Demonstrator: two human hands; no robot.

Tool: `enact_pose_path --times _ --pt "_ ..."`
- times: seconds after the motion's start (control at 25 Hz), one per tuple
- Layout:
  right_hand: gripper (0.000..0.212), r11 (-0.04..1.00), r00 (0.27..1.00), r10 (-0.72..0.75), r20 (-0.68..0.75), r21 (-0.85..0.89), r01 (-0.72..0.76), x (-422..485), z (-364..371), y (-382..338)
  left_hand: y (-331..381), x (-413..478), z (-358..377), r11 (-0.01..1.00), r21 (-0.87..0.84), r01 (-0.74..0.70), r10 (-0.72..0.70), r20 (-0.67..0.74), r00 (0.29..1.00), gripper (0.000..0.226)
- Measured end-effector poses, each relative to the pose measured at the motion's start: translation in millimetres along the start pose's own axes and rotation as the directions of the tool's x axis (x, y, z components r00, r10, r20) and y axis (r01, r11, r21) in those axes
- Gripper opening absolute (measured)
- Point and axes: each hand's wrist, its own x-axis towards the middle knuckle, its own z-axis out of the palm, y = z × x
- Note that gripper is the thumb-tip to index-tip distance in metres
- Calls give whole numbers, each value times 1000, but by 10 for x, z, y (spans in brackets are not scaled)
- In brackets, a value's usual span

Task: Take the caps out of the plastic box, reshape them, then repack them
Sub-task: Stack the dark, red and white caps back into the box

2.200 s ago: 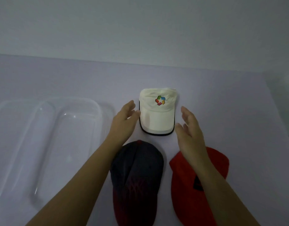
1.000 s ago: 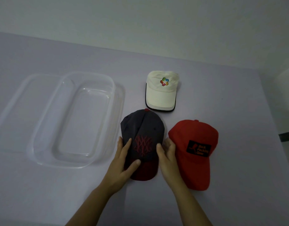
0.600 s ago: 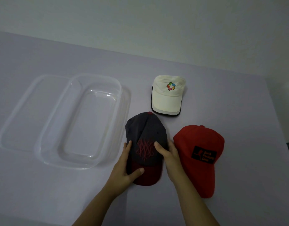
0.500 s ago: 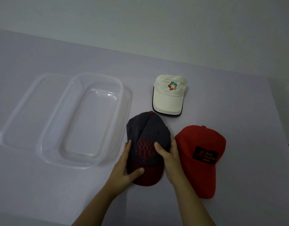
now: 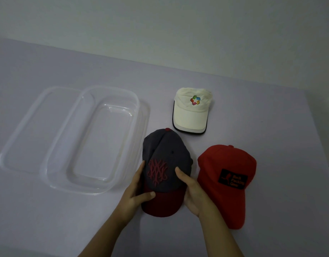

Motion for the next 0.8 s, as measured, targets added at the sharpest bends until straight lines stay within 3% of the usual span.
enact_pose_path --times 0.2,0.36,0.48,0.56,0.64,0.8 --pt "81 1000 1000 -16 -20 -18 16 45 -2 42 -27 4 16 1000 -28 -10 9 -9 1000 96" --pt "76 985 1000 -11 24 171 7 25 73 143 29 33 52 995 -97 -3 1 -11 1000 92" --pt "64 964 999 -19 -43 264 30 -9 102 165 230 118 212 977 -194 90 -122 -156 980 77" --pt "73 949 999 -8 -48 314 23 -57 133 111 436 153 314 962 -175 211 -256 -291 922 67" --pt "87 944 999 -18 -37 328 29 -103 178 17 647 171 383 921 -226 319 -377 -301 876 54" --pt "81 938 994 -105 -18 331 105 -186 431 -220 1159 85 445 909 -349 228 -349 -335 875 36"
